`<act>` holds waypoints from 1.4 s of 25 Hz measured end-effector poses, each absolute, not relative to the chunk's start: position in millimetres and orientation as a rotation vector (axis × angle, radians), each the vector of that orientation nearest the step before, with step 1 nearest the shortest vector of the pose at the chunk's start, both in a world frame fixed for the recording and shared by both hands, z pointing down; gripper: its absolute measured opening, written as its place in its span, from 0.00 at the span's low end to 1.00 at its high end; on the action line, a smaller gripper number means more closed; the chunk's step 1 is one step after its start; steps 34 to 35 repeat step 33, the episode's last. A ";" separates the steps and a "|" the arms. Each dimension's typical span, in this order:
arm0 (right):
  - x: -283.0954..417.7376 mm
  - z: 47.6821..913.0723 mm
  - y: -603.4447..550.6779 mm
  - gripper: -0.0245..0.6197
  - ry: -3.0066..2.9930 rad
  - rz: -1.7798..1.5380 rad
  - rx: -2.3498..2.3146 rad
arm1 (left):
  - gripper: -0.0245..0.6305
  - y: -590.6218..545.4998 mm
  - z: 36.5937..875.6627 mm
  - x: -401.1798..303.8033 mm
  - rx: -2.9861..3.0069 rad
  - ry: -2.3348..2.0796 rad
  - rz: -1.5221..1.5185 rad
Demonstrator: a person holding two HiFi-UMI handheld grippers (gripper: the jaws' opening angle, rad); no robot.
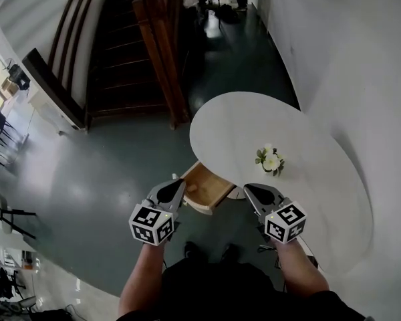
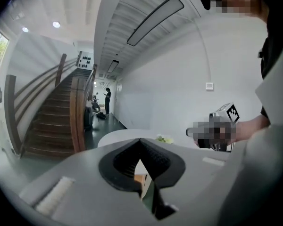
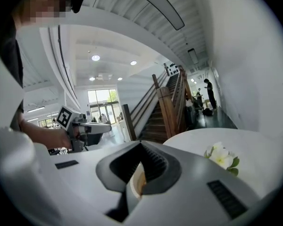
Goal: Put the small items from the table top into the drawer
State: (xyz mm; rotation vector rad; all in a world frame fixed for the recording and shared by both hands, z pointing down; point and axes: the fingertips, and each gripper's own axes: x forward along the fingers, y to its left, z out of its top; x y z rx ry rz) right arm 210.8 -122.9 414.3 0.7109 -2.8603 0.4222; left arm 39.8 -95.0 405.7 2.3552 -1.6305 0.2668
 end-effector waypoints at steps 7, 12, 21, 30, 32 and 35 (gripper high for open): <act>194.1 384.8 -127.5 0.05 -2.919 0.380 0.696 | 0.05 -92.7 373.2 19.1 2.362 -1.707 0.211; 178.7 354.8 -135.2 0.05 -2.950 0.289 0.699 | 0.05 -89.7 353.9 -8.8 2.326 -1.776 0.184; 130.2 311.6 -147.8 0.05 -2.999 0.124 0.749 | 0.05 -94.3 314.8 -68.6 2.332 -1.886 0.138; 100.1 321.3 -134.2 0.05 -2.997 0.099 0.650 | 0.05 -83.6 333.2 -90.2 2.266 -1.919 0.103; 96.8 325.3 -133.1 0.05 -2.990 0.102 0.639 | 0.05 -81.9 338.7 -92.8 2.253 -1.916 0.098; 95.4 327.2 -132.5 0.05 -2.986 0.105 0.635 | 0.05 -81.1 341.3 -93.9 2.247 -1.913 0.095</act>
